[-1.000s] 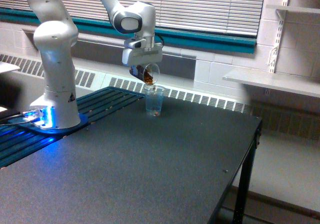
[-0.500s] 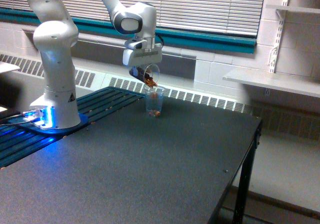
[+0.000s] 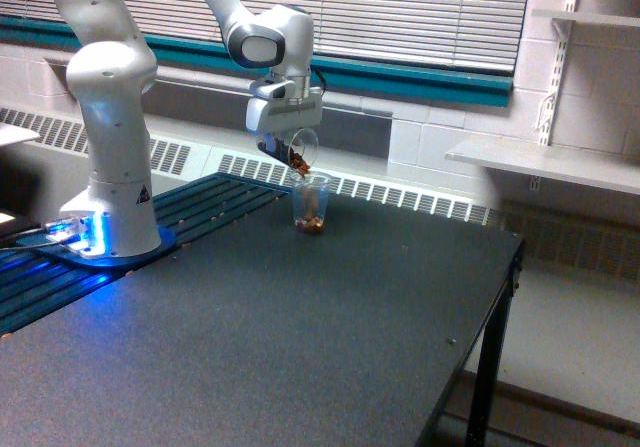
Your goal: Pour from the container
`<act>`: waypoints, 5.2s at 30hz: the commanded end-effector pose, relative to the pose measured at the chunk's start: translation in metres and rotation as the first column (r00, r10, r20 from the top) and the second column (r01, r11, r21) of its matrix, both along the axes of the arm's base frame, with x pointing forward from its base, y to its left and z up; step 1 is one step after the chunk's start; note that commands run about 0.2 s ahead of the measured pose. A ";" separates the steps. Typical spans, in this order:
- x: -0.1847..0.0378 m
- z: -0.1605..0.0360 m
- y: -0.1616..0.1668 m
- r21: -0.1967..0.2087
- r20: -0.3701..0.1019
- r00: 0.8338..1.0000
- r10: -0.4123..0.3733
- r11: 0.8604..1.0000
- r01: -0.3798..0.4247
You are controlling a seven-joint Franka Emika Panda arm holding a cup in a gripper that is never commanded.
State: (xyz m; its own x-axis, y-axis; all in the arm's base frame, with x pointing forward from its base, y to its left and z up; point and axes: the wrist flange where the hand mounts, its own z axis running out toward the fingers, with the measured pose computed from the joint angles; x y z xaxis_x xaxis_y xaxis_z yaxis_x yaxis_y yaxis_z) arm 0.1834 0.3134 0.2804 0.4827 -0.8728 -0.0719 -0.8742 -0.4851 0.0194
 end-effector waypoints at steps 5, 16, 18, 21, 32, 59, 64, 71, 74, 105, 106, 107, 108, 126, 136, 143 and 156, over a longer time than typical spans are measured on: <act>0.003 0.002 0.000 0.014 -0.008 0.999 0.035 0.999 -0.035; 0.003 0.003 0.003 0.031 -0.015 0.998 0.055 0.998 -0.054; 0.003 0.002 0.003 0.031 -0.018 0.998 0.057 0.998 -0.056; 0.004 0.001 0.001 0.028 -0.024 0.998 0.057 0.998 -0.057; 0.006 0.001 -0.003 0.023 -0.039 0.997 0.071 0.997 -0.070; 0.014 0.004 -0.016 -0.006 -0.066 0.990 0.129 0.992 -0.129; 0.016 0.004 -0.019 -0.008 -0.071 0.988 0.139 0.990 -0.140; 0.018 0.004 -0.022 -0.016 -0.077 0.984 0.159 0.987 -0.161; 0.020 0.004 -0.024 -0.019 -0.082 0.983 0.165 0.986 -0.167; 0.033 0.008 -0.030 -0.041 -0.104 0.960 0.262 0.963 -0.267; 0.034 0.009 -0.030 -0.040 -0.103 0.960 0.262 0.963 -0.267; 0.035 0.010 -0.030 -0.039 -0.101 0.960 0.261 0.963 -0.266; 0.036 0.010 -0.030 -0.038 -0.103 0.960 0.260 0.964 -0.265; 0.039 0.015 -0.026 0.024 -0.128 0.953 0.274 0.962 -0.274; 0.034 0.015 -0.017 0.083 -0.157 0.945 0.286 0.958 -0.276; 0.040 0.017 -0.024 0.095 -0.161 0.946 0.281 0.959 -0.269; 0.044 0.022 -0.032 0.078 -0.148 0.948 0.280 0.959 -0.271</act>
State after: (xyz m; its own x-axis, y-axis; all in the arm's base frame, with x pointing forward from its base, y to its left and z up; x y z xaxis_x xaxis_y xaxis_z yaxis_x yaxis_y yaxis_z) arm 0.2260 0.2847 0.3003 0.6704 -0.7094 -0.2178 -0.7045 -0.7006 0.1133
